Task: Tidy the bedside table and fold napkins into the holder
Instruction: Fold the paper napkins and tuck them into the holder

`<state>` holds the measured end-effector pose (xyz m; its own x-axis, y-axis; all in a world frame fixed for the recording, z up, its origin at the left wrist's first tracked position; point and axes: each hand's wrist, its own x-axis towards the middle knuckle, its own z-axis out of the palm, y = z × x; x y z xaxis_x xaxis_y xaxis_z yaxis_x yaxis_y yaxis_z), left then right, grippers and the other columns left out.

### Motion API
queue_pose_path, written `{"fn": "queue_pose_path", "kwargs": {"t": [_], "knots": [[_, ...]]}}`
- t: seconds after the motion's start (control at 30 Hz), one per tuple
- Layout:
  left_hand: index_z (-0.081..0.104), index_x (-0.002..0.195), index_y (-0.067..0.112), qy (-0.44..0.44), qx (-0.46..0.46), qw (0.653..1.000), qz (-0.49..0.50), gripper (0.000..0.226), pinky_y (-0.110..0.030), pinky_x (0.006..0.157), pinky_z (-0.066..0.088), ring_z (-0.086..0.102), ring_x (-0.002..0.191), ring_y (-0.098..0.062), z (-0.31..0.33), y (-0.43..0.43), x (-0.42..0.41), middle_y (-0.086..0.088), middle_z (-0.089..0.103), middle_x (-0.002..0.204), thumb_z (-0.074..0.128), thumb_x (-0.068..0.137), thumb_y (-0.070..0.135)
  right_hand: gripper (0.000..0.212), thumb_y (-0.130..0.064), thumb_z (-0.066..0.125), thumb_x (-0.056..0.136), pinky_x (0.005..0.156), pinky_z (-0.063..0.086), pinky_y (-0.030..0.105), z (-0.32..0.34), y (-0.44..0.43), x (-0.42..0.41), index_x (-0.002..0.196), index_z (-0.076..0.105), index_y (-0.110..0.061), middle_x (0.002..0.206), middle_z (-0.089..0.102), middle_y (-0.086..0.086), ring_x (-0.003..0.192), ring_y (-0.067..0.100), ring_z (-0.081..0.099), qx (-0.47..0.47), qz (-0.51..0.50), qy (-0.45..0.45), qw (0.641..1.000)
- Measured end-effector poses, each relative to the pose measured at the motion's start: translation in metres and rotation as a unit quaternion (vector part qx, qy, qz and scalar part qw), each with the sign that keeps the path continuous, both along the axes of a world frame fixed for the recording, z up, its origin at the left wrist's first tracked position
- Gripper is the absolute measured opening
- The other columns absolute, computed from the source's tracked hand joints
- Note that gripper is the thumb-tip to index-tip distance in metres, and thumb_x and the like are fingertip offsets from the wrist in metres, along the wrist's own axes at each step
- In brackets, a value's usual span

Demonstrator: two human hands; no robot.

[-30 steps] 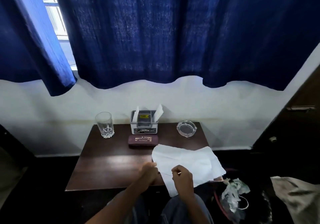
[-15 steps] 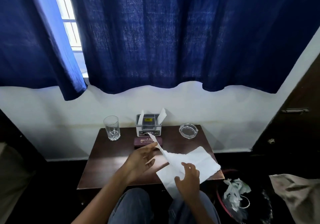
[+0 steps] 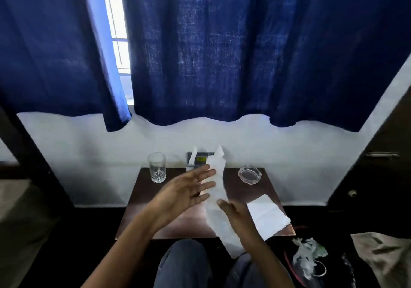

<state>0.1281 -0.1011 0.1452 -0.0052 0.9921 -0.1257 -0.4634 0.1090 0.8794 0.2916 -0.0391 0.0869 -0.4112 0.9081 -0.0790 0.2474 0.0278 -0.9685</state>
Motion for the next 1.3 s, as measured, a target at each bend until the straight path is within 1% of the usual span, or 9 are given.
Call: {"fn": "queue_pose_path", "kwargs": {"t": [0.07,0.17,0.3,0.5,0.73,0.87,1.0,1.1,1.3], "knots": [[0.056,0.125,0.019,0.051,0.012,0.998,0.039,0.037,-0.037,0.098,0.043,0.059,0.117,-0.019,0.002,-0.006,-0.005,0.003,0.063,0.127,0.042,0.091,0.011,0.029,-0.025,0.065,0.084,0.064,0.039,0.024,0.009,-0.001,0.005,0.067,0.061,-0.002,0.066,0.059,-0.005,0.066,0.007,0.053,-0.079,0.001,0.077,0.994],[0.062,0.117,0.020,0.128,0.016,0.984,0.121,0.033,-0.038,0.097,0.045,0.063,0.111,-0.019,-0.006,-0.016,-0.012,0.000,0.067,0.121,0.051,0.086,0.015,0.016,-0.013,0.060,0.085,0.070,0.052,0.028,0.023,-0.002,0.014,0.087,0.069,0.000,0.085,0.071,0.011,0.075,0.018,0.067,-0.175,0.006,0.204,0.963],[0.065,0.104,0.025,0.157,-0.087,0.971,0.156,0.019,-0.030,0.083,0.043,0.062,0.090,-0.014,-0.027,-0.025,-0.012,0.005,0.071,0.098,0.052,0.090,0.028,0.037,-0.014,0.060,0.079,0.076,0.057,0.031,0.037,0.001,0.025,0.106,0.061,0.011,0.097,0.071,0.019,0.086,0.025,0.069,-0.197,0.048,0.283,0.937],[0.063,0.102,0.025,0.070,-0.090,0.987,0.117,0.026,-0.029,0.070,0.051,0.067,0.073,-0.014,-0.025,-0.024,0.000,0.003,0.076,0.082,0.038,0.097,0.030,0.046,-0.017,0.059,0.078,0.078,0.055,0.032,0.039,0.003,0.026,0.113,0.058,0.013,0.109,0.066,0.025,0.094,0.029,0.066,-0.202,0.039,0.275,0.939],[0.053,0.117,0.022,0.193,-0.007,0.968,0.163,0.038,-0.017,0.060,0.054,0.064,0.076,-0.006,-0.025,-0.025,-0.001,0.002,0.063,0.098,0.058,0.086,0.000,0.051,-0.020,0.062,0.077,0.098,0.044,0.044,0.039,0.006,0.025,0.117,0.056,0.011,0.124,0.057,0.031,0.114,0.040,0.056,-0.222,-0.001,0.274,0.936],[0.069,0.089,0.025,0.324,0.075,0.918,0.218,0.034,-0.013,0.067,0.051,0.062,0.076,-0.005,-0.026,-0.024,-0.002,0.000,0.068,0.100,0.066,0.078,-0.007,0.059,-0.025,0.070,0.070,0.099,0.043,0.043,0.038,0.007,0.024,0.118,0.056,0.009,0.122,0.059,0.028,0.115,0.038,0.057,-0.229,-0.024,0.251,0.940],[0.071,0.073,0.034,0.360,0.105,0.897,0.236,0.043,-0.006,0.058,0.042,0.055,0.055,0.005,-0.028,-0.021,0.000,0.004,0.064,0.071,0.069,0.075,-0.009,0.092,-0.036,0.087,0.047,0.105,0.040,0.046,0.038,0.007,0.022,0.123,0.053,0.004,0.125,0.060,0.023,0.118,0.034,0.056,-0.230,-0.039,0.249,0.940],[0.070,0.076,0.040,0.372,0.108,0.889,0.245,0.044,-0.011,0.061,0.047,0.056,0.057,0.003,-0.031,-0.019,0.002,0.009,0.066,0.067,0.071,0.075,-0.004,0.076,-0.028,0.078,0.060,0.106,0.039,0.048,0.039,0.007,0.022,0.122,0.052,0.007,0.125,0.058,0.026,0.119,0.037,0.055,-0.228,-0.029,0.247,0.941],[0.064,0.074,0.035,0.519,0.156,0.799,0.261,0.019,-0.014,0.062,0.047,0.059,0.073,-0.006,-0.032,-0.018,-0.002,0.020,0.061,0.086,0.070,0.077,0.018,0.046,-0.017,0.064,0.076,0.097,0.045,0.043,0.038,0.009,0.027,0.114,0.059,0.008,0.119,0.061,0.027,0.113,0.037,0.059,-0.242,0.009,0.257,0.936]]}}
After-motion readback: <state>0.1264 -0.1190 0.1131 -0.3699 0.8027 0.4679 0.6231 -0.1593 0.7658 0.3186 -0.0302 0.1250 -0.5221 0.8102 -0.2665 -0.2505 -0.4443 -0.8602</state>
